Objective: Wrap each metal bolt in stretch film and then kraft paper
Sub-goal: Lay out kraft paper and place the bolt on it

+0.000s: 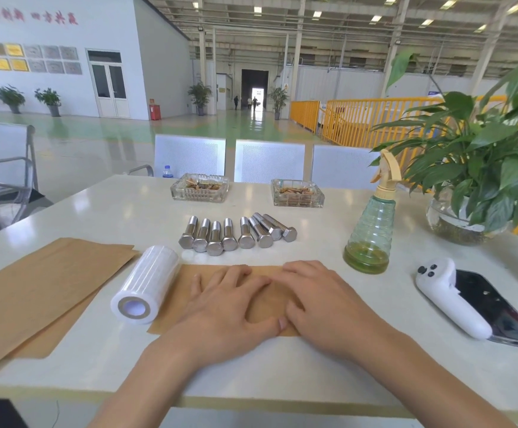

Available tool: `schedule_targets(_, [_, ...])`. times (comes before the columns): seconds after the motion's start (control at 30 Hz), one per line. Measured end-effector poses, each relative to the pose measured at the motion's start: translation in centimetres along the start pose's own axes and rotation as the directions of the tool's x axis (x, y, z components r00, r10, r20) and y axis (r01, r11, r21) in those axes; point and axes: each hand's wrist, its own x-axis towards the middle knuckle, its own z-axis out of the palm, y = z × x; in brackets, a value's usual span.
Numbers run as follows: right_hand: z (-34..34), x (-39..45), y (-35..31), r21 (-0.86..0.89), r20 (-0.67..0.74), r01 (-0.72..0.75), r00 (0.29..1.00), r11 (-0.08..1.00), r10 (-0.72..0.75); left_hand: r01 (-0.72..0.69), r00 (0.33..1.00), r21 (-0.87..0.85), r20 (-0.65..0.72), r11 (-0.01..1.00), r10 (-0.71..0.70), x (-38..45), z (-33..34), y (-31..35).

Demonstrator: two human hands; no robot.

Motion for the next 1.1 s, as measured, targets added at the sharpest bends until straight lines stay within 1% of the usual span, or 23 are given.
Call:
schedule_targets(0.07, [0.3,0.3,0.3,0.010,0.084,-0.012,0.996,1.000,0.012,0.014,0.998,-0.030,-0.069,0.999,-0.016,-0.1,0.2,-0.2])
schedule_targets(0.1, [0.4,0.3,0.5,0.006,0.105,-0.017,0.994,1.000,0.016,0.026,0.994,-0.035,-0.105,0.999,-0.030,0.0,0.3,-0.2])
schedule_targets(0.13, [0.4,0.3,0.7,0.000,0.112,-0.019,0.993,1.000,0.018,0.041,0.991,-0.024,-0.130,0.999,-0.044,0.0,0.4,-0.3])
schedule_targets(0.2, [0.6,0.3,0.9,-0.007,0.114,-0.019,0.993,1.000,0.020,0.064,0.990,0.027,-0.131,0.998,-0.060,0.0,0.6,-0.3])
schedule_targets(0.4, [1.2,0.2,0.9,0.001,0.078,-0.024,0.997,1.000,0.024,0.064,0.998,0.070,-0.033,0.996,-0.061,0.0,0.3,-0.4])
schedule_targets(0.53, [1.7,0.1,1.3,0.014,0.023,0.004,1.000,1.000,-0.005,0.065,0.998,0.034,0.005,0.997,-0.066,-0.1,-0.3,-0.2])
schedule_targets(0.67, [2.0,-0.3,1.4,0.092,-0.067,0.047,0.997,0.995,-0.041,0.066,0.986,0.026,0.150,0.997,-0.070,0.7,-2.5,0.2])
schedule_targets(0.7, [1.9,-0.4,1.4,0.115,-0.097,0.056,0.994,0.992,-0.045,0.075,0.985,-0.017,0.154,0.997,-0.071,1.1,-3.3,0.3])
schedule_targets(0.73, [1.8,-0.6,1.4,0.132,-0.125,0.067,0.991,0.989,-0.050,0.086,0.991,-0.091,0.106,0.992,-0.076,1.6,-4.3,0.5])
schedule_targets(0.77, [1.8,-0.7,1.4,0.143,-0.148,0.077,0.987,0.987,-0.055,0.098,0.995,-0.168,0.000,0.981,-0.099,2.3,-5.2,0.6])
schedule_targets(0.8, [1.8,-0.9,1.4,0.155,-0.169,0.085,0.984,0.984,-0.059,0.117,0.979,-0.209,-0.138,0.971,-0.148,3.3,-6.2,0.2])
schedule_targets(0.83, [1.8,-1.0,1.4,0.166,-0.191,0.090,0.980,0.982,-0.057,0.164,0.941,-0.203,-0.261,0.965,-0.215,4.5,-7.2,-0.4])
schedule_targets(0.87, [1.8,-1.1,1.4,0.178,-0.214,0.090,0.975,0.980,-0.051,0.236,0.896,-0.177,-0.341,0.956,-0.284,5.8,-8.2,-1.3])
schedule_targets(0.9, [1.9,-1.1,1.2,0.188,-0.238,0.087,0.970,0.978,-0.041,0.322,0.858,-0.141,-0.375,0.936,-0.351,7.0,-9.1,-2.4])
schedule_targets(0.93, [1.8,-1.2,1.2,0.197,-0.263,0.083,0.964,0.977,-0.029,0.405,0.833,-0.098,-0.371,0.909,-0.411,8.3,-9.8,-3.5])
schedule_targets(1.0, [1.8,-1.2,1.0,0.214,-0.302,0.074,0.953,0.974,-0.006,0.521,0.813,-0.008,-0.300,0.853,-0.499,10.4,-10.4,-5.6])
schedule_targets(1.03, [1.8,-1.2,1.0,0.220,-0.314,0.070,0.950,0.973,0.002,0.545,0.814,0.034,-0.262,0.838,-0.519,11.3,-10.4,-6.4])
schedule_targets(1.1, [1.8,-1.2,1.1,0.228,-0.324,0.066,0.946,0.971,0.012,0.546,0.830,0.114,-0.205,0.830,-0.518,12.7,-10.2,-7.5])
